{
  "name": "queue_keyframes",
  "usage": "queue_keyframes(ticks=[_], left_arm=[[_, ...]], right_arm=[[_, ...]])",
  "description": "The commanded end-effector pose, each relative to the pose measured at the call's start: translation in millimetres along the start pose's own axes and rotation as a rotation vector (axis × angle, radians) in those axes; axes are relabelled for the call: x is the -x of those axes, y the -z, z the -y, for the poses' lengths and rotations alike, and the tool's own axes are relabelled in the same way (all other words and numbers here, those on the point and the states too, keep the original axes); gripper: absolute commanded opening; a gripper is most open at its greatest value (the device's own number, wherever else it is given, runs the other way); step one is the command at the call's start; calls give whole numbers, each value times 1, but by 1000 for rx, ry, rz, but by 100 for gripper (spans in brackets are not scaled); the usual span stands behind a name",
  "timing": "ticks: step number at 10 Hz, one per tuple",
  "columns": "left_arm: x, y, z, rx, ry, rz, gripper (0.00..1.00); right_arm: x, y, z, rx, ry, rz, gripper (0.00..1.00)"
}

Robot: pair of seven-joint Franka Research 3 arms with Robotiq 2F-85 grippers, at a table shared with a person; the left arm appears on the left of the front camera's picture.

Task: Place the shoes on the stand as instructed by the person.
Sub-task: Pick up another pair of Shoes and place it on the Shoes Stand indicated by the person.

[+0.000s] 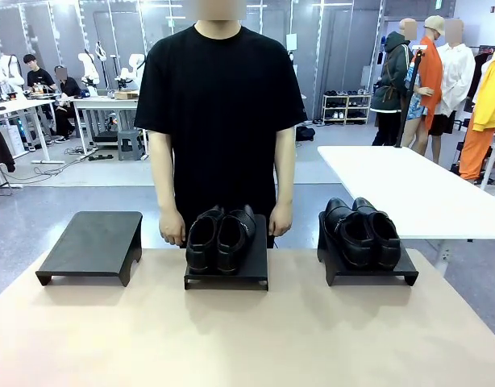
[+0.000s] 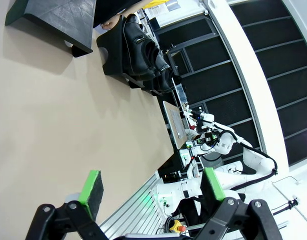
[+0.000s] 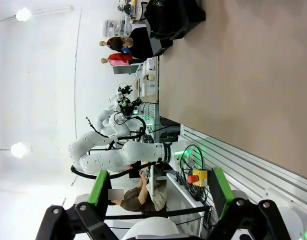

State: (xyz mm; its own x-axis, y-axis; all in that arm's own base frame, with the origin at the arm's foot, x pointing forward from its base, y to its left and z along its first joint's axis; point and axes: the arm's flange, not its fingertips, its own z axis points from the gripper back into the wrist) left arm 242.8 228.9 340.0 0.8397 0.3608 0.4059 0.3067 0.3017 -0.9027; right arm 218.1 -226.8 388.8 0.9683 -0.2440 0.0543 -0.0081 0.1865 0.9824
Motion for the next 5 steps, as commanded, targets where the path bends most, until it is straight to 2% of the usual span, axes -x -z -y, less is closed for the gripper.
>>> queue_keyframes(ticks=[1,5], left_arm=[[4,0,3,11,26,-6,100],[4,0,3,11,26,-6,100]], right_arm=[[2,-1,-4,-4,-13,-6,100],[2,-1,-4,-4,-13,-6,100]])
